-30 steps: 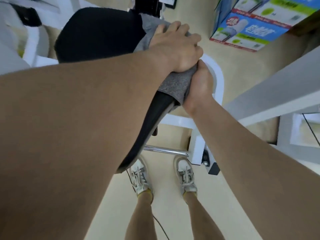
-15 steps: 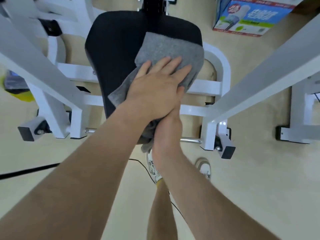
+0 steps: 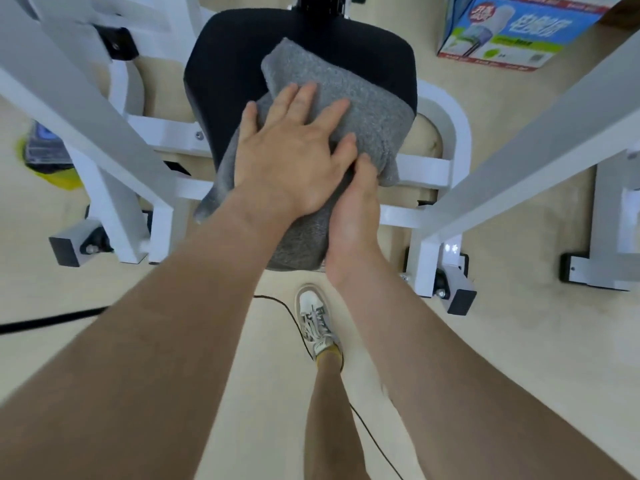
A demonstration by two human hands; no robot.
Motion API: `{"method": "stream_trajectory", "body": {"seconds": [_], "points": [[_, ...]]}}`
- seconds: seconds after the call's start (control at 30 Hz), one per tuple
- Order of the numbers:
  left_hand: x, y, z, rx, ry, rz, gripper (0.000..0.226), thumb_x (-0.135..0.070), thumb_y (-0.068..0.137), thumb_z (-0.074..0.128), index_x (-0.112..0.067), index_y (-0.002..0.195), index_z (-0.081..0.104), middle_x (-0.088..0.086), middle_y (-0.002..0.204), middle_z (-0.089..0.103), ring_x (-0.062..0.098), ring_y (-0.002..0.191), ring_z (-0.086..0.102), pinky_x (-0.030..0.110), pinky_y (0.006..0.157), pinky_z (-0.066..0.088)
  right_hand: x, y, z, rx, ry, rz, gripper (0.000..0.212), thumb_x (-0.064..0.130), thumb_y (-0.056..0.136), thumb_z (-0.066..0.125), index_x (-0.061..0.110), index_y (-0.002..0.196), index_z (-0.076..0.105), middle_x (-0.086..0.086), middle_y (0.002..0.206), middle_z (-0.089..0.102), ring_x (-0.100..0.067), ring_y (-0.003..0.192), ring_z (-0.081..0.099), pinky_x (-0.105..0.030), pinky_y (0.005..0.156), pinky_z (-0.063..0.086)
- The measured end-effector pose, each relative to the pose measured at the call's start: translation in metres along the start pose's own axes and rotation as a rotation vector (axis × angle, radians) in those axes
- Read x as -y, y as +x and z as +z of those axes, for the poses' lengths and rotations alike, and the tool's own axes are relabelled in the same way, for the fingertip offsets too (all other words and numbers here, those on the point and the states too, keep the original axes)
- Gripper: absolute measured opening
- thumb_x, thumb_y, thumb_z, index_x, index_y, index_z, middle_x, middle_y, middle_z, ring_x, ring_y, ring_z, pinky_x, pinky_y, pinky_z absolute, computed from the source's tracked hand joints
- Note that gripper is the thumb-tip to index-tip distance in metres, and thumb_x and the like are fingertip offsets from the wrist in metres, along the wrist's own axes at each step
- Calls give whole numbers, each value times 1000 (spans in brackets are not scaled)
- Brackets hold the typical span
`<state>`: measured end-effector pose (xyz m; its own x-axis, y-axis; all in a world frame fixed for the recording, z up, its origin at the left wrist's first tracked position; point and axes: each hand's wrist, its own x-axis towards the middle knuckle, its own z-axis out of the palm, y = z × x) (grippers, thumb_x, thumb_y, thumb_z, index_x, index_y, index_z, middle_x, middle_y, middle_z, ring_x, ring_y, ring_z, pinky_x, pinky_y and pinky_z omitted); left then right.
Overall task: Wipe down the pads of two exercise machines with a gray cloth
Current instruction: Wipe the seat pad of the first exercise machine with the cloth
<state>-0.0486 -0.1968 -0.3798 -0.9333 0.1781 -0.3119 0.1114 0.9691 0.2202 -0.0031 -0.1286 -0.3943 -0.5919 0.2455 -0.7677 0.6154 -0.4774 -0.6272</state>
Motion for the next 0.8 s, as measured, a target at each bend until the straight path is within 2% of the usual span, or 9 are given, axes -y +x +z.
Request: {"method": "stream_trajectory", "body": {"seconds": [0.1,0.2,0.3,0.43,0.5,0.6,0.67,0.73,0.8], "points": [[-5,-24,5,-86,-19,-168,58,-55,94,24,-35,149,21,4,162,9,21,149,3,57,116,5,-10,-15,-1,-28,34,-29,47,44,97,40,25,141,41,1,132,59,-14,115,58,-37,104,45],[-6,-51,8,-177,-104,-320,66,-56,93,32,-24,150,22,6,162,9,22,149,5,57,114,17,-23,-35,0,-19,39,-44,47,43,95,41,27,139,43,3,130,60,-13,115,60,-38,103,46],[-7,-76,12,-264,-291,-380,75,-53,94,43,-10,151,19,8,162,7,22,149,4,38,117,17,-33,-49,-6,32,-3,-34,52,46,91,42,28,139,42,5,131,60,-12,116,60,-39,104,45],[-20,-100,16,-336,-630,-491,79,-42,92,55,-9,152,15,11,161,-1,24,148,7,35,119,17,-32,-66,-27,162,-142,12,35,38,98,43,22,126,55,2,117,69,-13,107,66,-40,99,48],[-29,-113,15,-341,-719,-549,78,-35,93,56,-13,153,11,9,162,1,17,146,13,13,110,15,-21,-71,-42,235,-316,2,25,28,100,46,15,113,63,0,104,74,-13,99,69,-35,92,52],[-33,-134,13,-357,-697,-607,69,-21,92,57,-14,151,22,7,152,36,13,124,40,7,82,25,5,-74,-62,255,-728,-121,17,8,92,55,8,80,68,-3,72,73,-16,75,70,-30,71,55],[-27,-147,4,-403,-628,-659,54,-15,92,57,-16,143,41,8,124,64,18,103,54,13,69,26,22,-73,-64,224,-904,-253,13,8,87,58,6,92,70,-7,75,69,-21,78,67,-40,78,55],[-16,-151,-8,-439,-556,-708,41,-15,94,53,-20,134,54,9,103,71,28,94,59,16,65,24,35,-74,-57,215,-946,-384,29,17,85,58,23,112,68,9,90,67,-10,87,63,-40,88,53],[0,-146,-15,-432,-488,-722,31,-20,94,48,-20,121,62,7,95,69,35,91,58,24,70,29,42,-75,-50,259,-1086,-574,38,24,86,56,30,123,60,11,109,56,-7,99,54,-31,92,47]]}}
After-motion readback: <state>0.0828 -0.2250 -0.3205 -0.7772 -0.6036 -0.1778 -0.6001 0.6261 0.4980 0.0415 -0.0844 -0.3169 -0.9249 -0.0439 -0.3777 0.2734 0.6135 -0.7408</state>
